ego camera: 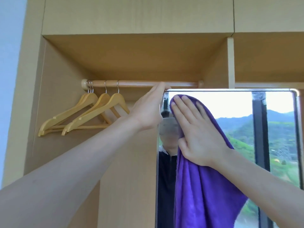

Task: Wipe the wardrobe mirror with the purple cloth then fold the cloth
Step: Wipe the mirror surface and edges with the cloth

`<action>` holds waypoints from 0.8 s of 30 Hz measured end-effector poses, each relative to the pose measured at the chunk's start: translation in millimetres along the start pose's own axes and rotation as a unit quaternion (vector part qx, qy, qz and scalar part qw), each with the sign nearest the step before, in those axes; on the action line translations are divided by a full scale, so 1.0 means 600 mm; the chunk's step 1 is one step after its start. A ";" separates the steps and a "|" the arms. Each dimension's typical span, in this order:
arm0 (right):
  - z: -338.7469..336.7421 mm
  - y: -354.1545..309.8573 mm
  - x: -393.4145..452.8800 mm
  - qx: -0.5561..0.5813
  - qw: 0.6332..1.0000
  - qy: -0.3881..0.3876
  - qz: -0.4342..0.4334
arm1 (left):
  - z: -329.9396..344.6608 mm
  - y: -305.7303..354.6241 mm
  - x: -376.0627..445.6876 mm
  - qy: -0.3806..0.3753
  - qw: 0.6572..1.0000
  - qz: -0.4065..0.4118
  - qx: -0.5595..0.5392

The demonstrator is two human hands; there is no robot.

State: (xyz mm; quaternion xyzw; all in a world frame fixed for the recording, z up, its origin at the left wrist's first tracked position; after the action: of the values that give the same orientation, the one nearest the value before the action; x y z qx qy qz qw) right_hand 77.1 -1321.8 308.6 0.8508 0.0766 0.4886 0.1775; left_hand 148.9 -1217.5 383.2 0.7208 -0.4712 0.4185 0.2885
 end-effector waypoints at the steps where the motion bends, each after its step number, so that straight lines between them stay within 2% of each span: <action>1: 0.016 -0.026 0.000 0.002 1.000 -0.013 -0.019 | 0.000 -0.001 0.000 0.002 1.000 0.005 0.000; 7: 0.075 -0.089 -0.069 0.025 0.999 -0.039 -0.018 | 0.001 -0.009 0.007 -0.005 1.000 -0.002 -0.006; 11: 0.113 -0.109 -0.144 0.006 0.994 -0.092 -0.066 | 0.005 -0.010 0.003 -0.016 1.000 -0.025 -0.006; 15: 0.115 -0.097 -0.159 0.038 0.987 -0.123 -0.098 | 0.008 -0.006 0.002 -0.026 0.999 -0.030 -0.005; 24: 0.057 -0.074 -0.063 0.038 0.997 -0.067 0.002 | 0.002 0.007 0.000 -0.033 0.999 -0.031 0.020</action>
State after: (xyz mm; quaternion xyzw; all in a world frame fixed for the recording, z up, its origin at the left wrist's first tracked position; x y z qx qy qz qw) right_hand 88.8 -1300.1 245.8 0.8878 0.0813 0.4280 0.1485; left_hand 145.5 -1220.2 382.7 0.7542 -0.4497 0.3944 0.2710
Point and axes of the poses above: each hand's wrist, its own x-axis towards the middle knuckle, its own z-axis out of the palm, y = z × x, the point moved 8 cm from there along x, towards the middle knuckle, and after that the axes turned 3 degrees about x, right-handed, at the moved point
